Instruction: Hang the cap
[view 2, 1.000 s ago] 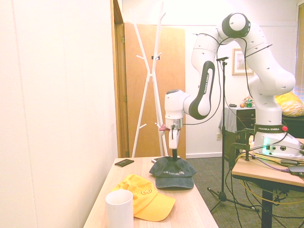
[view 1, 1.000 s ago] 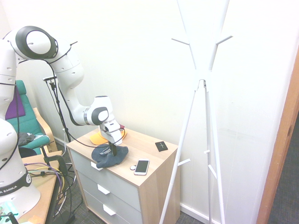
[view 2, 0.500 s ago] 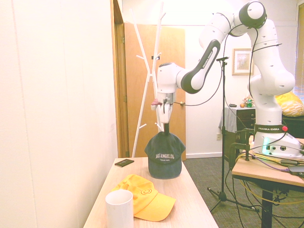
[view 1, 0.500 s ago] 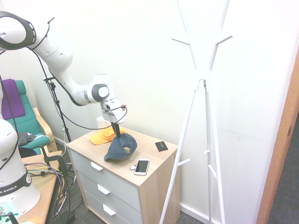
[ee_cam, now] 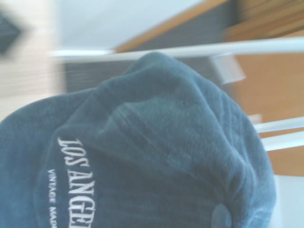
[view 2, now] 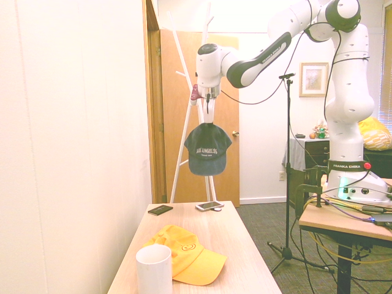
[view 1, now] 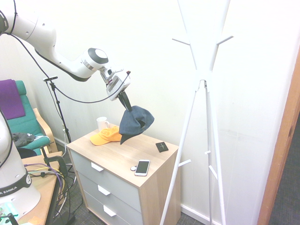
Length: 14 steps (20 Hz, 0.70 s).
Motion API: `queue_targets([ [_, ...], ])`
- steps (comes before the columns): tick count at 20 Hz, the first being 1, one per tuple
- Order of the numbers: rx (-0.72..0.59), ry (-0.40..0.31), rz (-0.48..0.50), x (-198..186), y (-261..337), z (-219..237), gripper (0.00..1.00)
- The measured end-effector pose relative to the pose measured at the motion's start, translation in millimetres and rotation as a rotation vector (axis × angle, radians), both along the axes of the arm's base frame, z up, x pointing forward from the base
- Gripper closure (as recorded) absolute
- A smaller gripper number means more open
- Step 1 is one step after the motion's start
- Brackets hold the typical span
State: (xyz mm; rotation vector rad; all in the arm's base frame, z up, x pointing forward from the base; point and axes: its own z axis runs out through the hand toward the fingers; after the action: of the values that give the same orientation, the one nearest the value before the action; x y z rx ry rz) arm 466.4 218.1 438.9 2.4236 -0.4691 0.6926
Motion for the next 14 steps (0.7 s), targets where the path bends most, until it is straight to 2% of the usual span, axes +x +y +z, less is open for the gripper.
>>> queue_targets([
  [6, -0.259, -0.161, 0.013, 28, -47, 77, 1.0],
  [14, -0.388, -0.352, 0.014, 22, -79, 222, 1.0],
])
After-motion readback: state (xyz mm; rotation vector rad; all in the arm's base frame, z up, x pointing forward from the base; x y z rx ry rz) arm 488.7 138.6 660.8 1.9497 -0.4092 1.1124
